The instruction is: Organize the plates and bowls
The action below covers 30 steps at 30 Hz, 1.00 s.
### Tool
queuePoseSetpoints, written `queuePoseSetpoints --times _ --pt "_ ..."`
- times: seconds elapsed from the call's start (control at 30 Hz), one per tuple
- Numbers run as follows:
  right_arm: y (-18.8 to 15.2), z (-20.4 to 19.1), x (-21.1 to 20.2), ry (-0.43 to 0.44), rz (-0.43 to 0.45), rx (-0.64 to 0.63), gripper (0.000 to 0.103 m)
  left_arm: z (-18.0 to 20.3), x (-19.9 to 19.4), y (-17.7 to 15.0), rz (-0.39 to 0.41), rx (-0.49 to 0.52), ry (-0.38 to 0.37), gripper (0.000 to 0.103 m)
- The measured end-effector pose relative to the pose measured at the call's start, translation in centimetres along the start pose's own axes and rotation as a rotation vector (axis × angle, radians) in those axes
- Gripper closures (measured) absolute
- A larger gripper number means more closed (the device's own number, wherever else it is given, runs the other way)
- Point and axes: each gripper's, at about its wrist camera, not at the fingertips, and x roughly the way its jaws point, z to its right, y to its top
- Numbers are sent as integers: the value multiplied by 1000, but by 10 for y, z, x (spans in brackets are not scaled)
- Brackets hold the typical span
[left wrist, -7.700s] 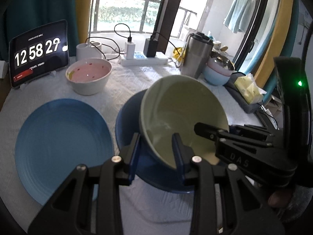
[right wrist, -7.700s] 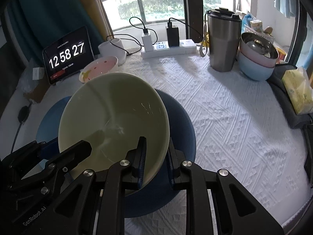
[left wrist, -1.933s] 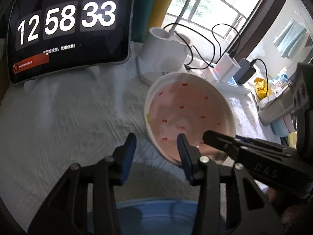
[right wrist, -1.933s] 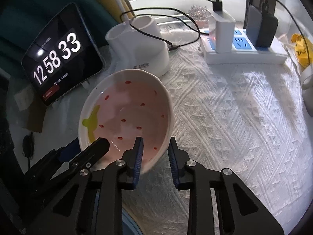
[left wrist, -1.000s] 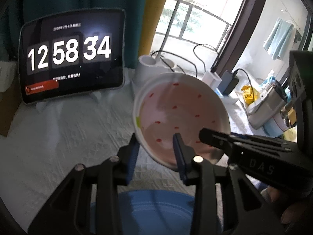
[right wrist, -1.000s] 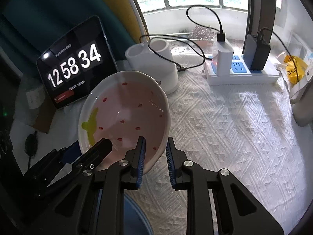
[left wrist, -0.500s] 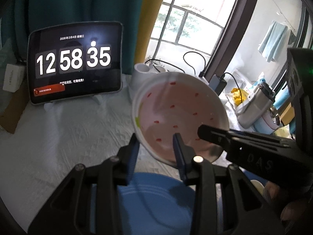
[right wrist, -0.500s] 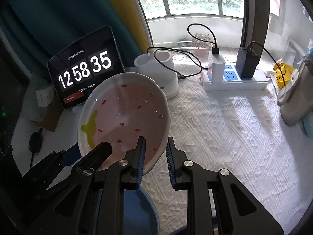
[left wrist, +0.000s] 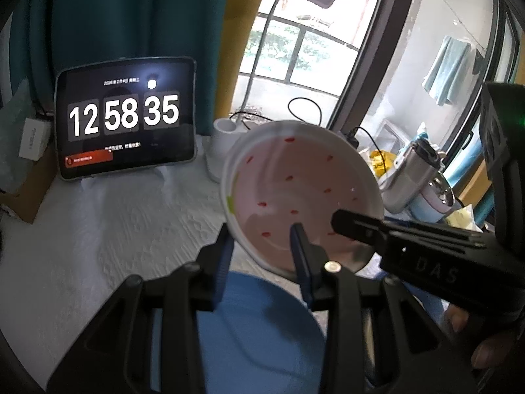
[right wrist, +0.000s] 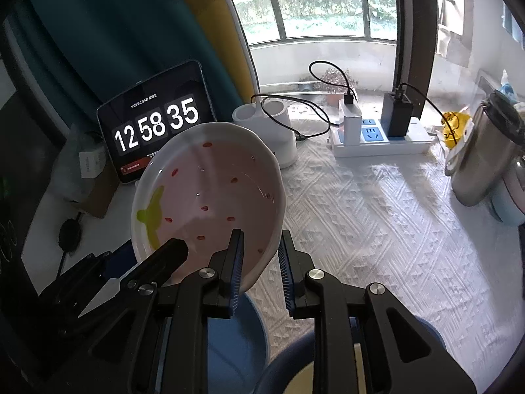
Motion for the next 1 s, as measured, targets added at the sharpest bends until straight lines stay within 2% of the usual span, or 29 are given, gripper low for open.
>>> queuePoseSetpoints --times 1.0 --pt "-37 16 -55 -4 46 28 80 42 -39 -28 12 60 -26 68"
